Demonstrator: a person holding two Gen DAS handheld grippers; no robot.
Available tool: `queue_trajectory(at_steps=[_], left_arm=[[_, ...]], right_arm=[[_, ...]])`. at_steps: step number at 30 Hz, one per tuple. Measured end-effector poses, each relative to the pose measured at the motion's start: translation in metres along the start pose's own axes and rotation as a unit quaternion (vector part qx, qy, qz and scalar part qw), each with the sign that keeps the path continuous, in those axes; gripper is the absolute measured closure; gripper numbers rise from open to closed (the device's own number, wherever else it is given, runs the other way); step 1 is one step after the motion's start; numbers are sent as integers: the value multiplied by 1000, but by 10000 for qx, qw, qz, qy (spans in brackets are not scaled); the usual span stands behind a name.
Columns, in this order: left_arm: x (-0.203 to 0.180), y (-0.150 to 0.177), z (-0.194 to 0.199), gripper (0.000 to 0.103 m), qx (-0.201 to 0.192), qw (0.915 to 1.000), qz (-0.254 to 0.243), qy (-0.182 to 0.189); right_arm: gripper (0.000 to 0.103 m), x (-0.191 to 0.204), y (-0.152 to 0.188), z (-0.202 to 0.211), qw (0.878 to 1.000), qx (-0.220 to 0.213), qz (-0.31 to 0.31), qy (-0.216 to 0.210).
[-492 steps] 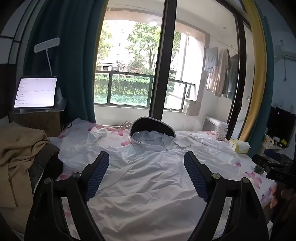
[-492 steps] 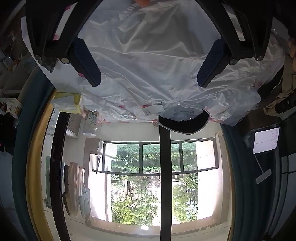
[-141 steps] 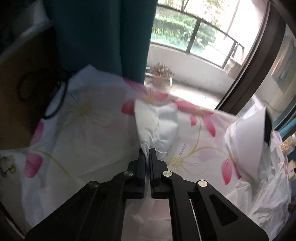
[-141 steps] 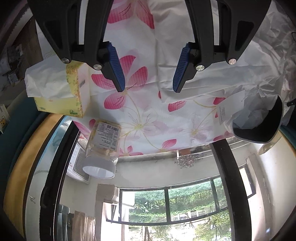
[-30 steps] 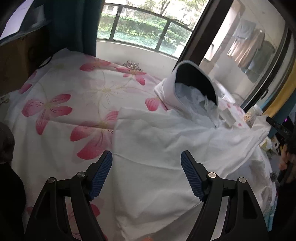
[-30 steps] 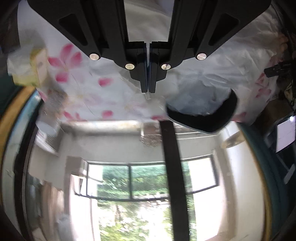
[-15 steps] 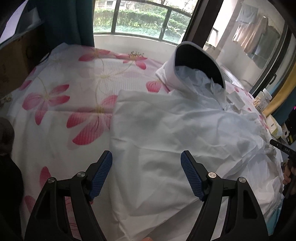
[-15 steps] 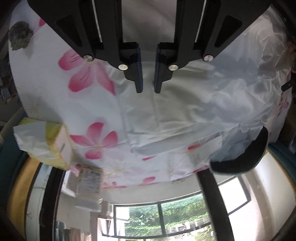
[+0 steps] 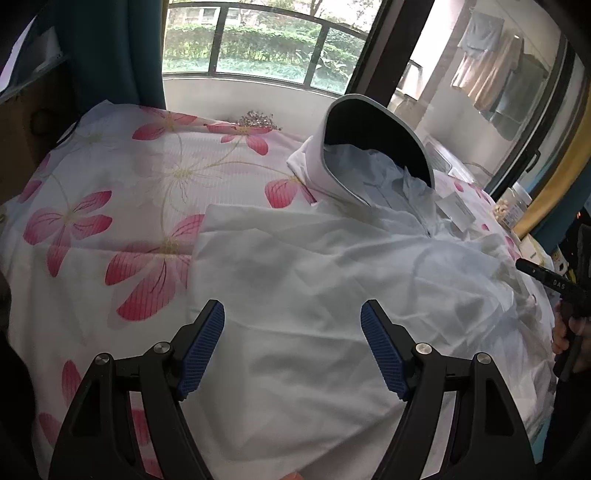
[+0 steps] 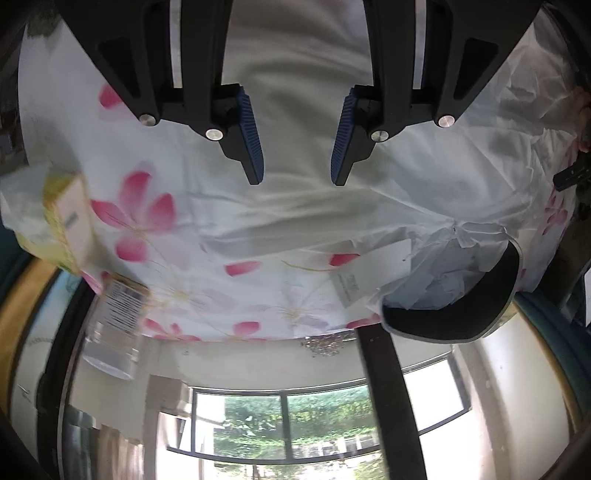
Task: Fold large clothes
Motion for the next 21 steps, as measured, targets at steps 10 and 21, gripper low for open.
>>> queue_trajectory(at_steps=[10,21], left_arm=[[20,-2,-26,24,200,9980,-229,-549],[38,-7,-7,24,44,9971,-32,-755]], right_arm=[[65,-11,9,-37,9991,352,-64,221],[65,-12,-5,-25,9995,206,-101,202]])
Point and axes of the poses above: each gripper's, at about its wrist camera, not at the fingertips, and z roughly against the way its jaws point, x to its left, y to its underside, the point moved 8 cm from there along -z, roughly the way its jaws point, and after that the axes turned 6 degrees about -x, right-handed, at the moved point
